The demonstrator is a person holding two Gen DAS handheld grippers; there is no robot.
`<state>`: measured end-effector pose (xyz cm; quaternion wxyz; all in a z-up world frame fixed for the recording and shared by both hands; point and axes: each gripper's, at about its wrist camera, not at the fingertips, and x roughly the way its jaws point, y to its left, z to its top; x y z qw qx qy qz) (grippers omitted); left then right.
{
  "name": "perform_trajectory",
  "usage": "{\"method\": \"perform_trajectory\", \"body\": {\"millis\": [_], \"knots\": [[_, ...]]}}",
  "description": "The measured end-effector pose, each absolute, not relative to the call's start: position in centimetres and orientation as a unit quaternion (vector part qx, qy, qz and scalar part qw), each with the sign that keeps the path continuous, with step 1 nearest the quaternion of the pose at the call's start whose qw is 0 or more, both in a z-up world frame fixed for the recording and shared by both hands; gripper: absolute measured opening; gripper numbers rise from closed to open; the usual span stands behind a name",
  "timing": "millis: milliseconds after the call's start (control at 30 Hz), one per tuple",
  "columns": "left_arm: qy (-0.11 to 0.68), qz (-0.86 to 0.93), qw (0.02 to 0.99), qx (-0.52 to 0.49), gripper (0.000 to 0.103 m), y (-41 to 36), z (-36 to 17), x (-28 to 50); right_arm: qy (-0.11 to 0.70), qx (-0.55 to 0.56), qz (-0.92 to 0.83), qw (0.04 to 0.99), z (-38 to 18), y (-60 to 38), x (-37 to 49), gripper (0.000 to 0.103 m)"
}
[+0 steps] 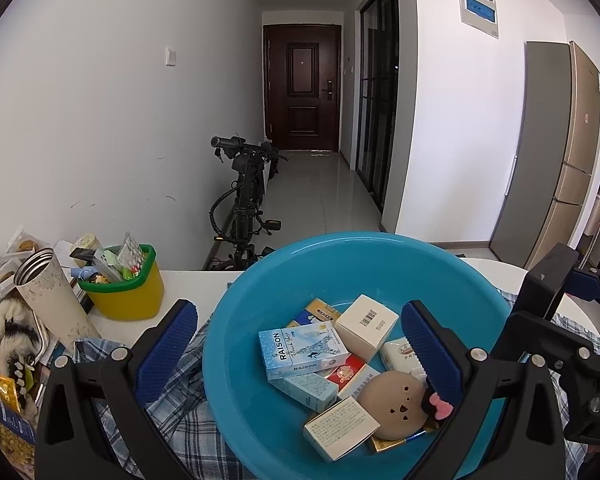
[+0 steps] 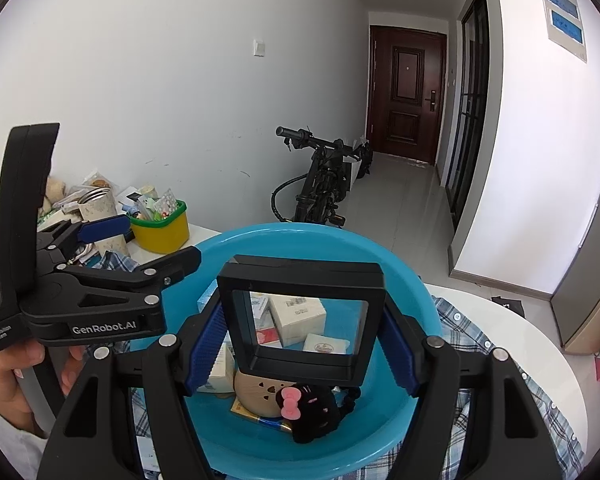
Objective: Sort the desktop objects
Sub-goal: 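Lower the black square frame into the basin and open the right tool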
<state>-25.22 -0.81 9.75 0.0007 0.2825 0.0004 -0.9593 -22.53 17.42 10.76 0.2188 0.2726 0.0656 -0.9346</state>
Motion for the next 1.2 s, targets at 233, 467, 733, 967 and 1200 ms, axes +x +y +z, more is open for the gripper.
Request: {"method": "perform_trajectory", "body": {"millis": [233,467,733,967,1200], "knots": [[0.004,-0.961,0.001,0.275,0.103,-1.0,10.2,-24.9,0.068,0.274,-0.935,0.217,10.7,17.3,-22.7,0.069],[0.019,-0.961,-0.002,0.276,0.103,-1.5,10.2,-25.0,0.072,0.277,-0.933,0.217,10.4,16.8,-22.8,0.069],[0.018,-0.961,0.004,0.275,0.103,-1.6,10.2,-24.9,0.081,0.274,-0.932,0.223,10.4,16.3,-22.4,0.069],[0.023,-0.961,0.005,0.274,0.103,-2.0,10.3,-24.8,0.084,0.276,-0.931,0.223,10.0,16.3,-22.3,0.069],[0.024,-0.962,0.004,0.273,0.103,-2.0,10.4,-24.6,0.086,0.279,-0.932,0.216,9.6,16.2,-22.8,0.069]]}}
